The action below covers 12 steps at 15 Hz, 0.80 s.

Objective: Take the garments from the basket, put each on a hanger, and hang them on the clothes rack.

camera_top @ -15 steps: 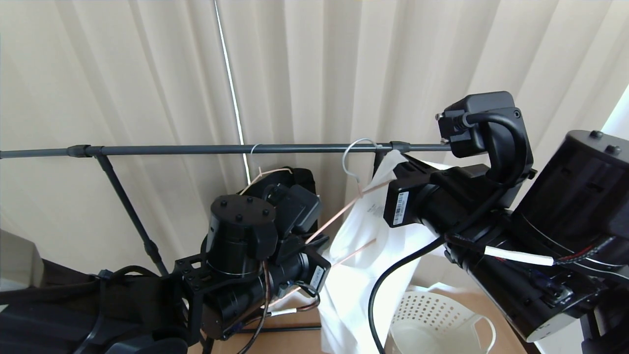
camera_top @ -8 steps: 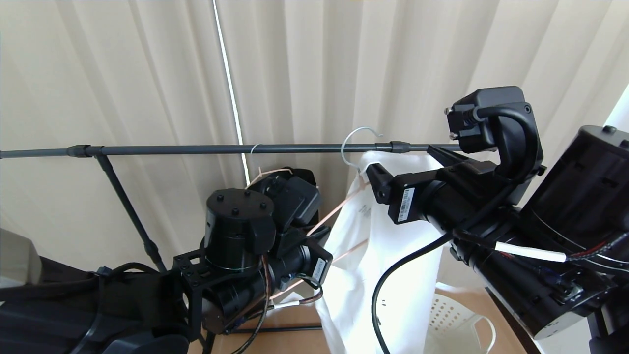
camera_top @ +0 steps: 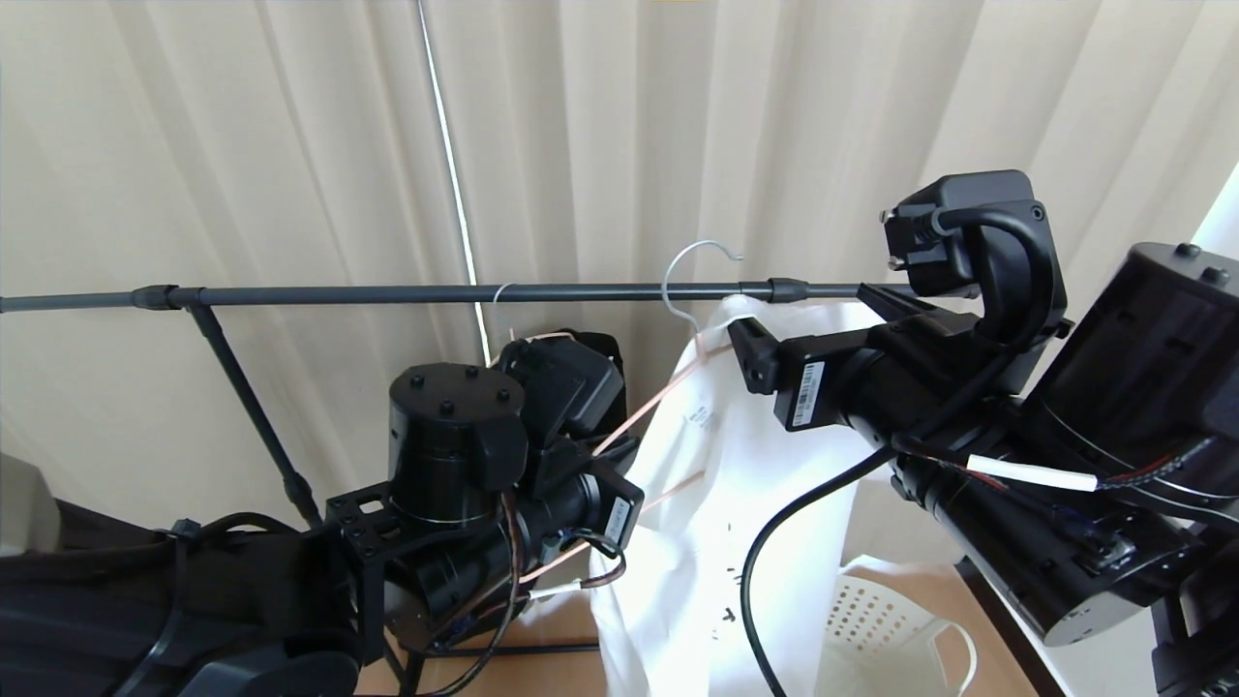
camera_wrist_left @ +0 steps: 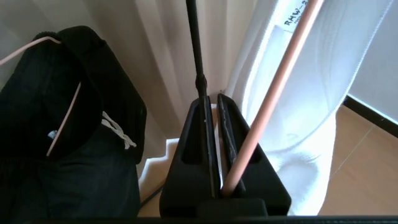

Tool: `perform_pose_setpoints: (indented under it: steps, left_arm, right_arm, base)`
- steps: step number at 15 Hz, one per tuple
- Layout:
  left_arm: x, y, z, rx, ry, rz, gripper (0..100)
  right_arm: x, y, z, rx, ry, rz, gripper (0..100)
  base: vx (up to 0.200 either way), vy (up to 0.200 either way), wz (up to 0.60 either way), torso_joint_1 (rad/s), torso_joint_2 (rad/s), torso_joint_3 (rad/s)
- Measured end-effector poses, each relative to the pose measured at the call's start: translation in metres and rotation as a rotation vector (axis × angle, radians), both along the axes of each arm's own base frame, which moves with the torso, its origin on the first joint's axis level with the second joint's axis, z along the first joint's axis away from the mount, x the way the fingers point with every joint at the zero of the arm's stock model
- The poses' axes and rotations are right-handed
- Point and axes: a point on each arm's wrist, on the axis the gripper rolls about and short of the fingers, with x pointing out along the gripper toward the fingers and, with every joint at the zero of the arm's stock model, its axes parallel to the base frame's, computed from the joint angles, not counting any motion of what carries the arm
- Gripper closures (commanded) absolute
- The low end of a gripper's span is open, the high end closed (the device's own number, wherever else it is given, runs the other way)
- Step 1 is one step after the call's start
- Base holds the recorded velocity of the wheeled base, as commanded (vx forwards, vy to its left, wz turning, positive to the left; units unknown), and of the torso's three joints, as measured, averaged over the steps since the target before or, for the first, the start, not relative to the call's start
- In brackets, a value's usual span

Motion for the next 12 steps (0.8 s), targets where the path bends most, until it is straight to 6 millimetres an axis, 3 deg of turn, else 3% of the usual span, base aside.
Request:
perform_pose_setpoints:
  steps: [6, 12]
  left_arm:
    - [0.002, 0.009, 0.004, -0.009, -0.006, 0.023, 100]
    - [0.014, 0.021, 0.006, -0.016, -0.012, 0.072, 100]
  right_arm:
    - [0.007, 0.001, -0.008, -0.019, 0.016, -0.017, 0]
    - [0.001, 0.004, -0.015, -0.041, 0.033, 0.009, 0]
  base:
    - [0.0, 0.0, 0.0, 0.0, 0.0, 0.0]
    - [0.0, 0.0, 0.0, 0.0, 0.0, 0.0]
